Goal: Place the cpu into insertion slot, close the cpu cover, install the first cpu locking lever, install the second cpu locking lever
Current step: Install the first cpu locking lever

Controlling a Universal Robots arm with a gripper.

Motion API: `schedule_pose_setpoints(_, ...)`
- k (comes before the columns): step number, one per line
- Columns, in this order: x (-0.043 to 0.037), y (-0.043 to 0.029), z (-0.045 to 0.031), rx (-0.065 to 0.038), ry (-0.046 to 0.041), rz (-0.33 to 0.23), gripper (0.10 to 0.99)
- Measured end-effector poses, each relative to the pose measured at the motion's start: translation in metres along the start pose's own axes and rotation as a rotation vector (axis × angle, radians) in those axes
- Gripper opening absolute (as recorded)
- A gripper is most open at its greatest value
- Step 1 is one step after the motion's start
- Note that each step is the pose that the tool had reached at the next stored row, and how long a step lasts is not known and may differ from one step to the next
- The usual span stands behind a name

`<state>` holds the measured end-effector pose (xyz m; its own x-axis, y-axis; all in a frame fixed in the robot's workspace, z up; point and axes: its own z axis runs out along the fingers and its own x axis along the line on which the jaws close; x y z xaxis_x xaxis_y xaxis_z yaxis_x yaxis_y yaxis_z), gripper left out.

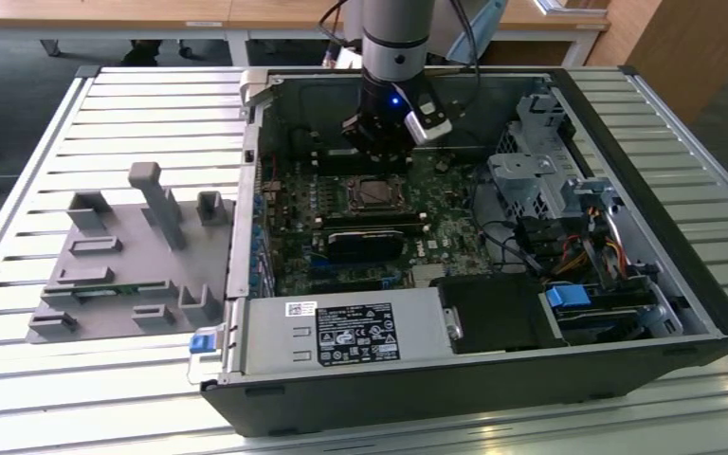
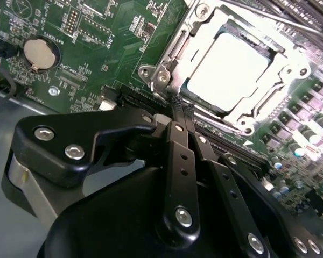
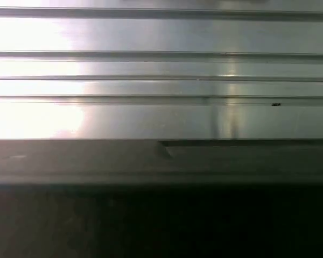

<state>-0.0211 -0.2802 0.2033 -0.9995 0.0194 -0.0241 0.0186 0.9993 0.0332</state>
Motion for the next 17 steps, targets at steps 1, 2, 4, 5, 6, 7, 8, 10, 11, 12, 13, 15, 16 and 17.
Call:
schedule_pose_setpoints(1, 0.0000, 0.0000, -0.0017, 0.000, 0.0001, 0.000, 0.122)
schedule_pose_setpoints(2, 0.0000, 0.0001, -0.0029, 0.000, 0.0001, 0.000, 0.122)
schedule_pose_setpoints(4, -0.0001, 0.0001, -0.0047, 0.000, 0.0000, 0.000, 0.122)
schedule_pose_setpoints(5, -0.0001, 0.0002, -0.0055, 0.000, 0.0001, 0.000, 0.122)
schedule_pose_setpoints(6, -0.0001, 0.0002, -0.0060, 0.000, 0.0001, 0.000, 0.122)
schedule_pose_setpoints(7, -0.0001, 0.0002, -0.0060, 0.000, 0.0000, 0.000, 0.122)
schedule_pose_setpoints(8, -0.0001, 0.0001, -0.0060, 0.000, -0.0001, 0.000, 0.122)
schedule_pose_setpoints(10, -0.0001, -0.0004, -0.0061, 0.000, 0.0002, 0.000, 0.122)
schedule_pose_setpoints(11, -0.0001, -0.0007, -0.0061, 0.000, 0.0001, 0.000, 0.122)
schedule_pose_setpoints(12, -0.0001, -0.0008, -0.0060, 0.000, 0.0000, 0.000, 0.122)
schedule_pose_setpoints(13, -0.0001, -0.0009, -0.0061, 0.000, 0.0000, 0.000, 0.122)
schedule_pose_setpoints(15, -0.0001, -0.0012, -0.0061, 0.000, 0.0001, 0.000, 0.122)
schedule_pose_setpoints(16, -0.0001, -0.0014, -0.0061, 0.000, 0.0001, 0.000, 0.122)
schedule_pose_setpoints(17, -0.0001, -0.0017, -0.0061, 0.000, 0.0001, 0.000, 0.122)
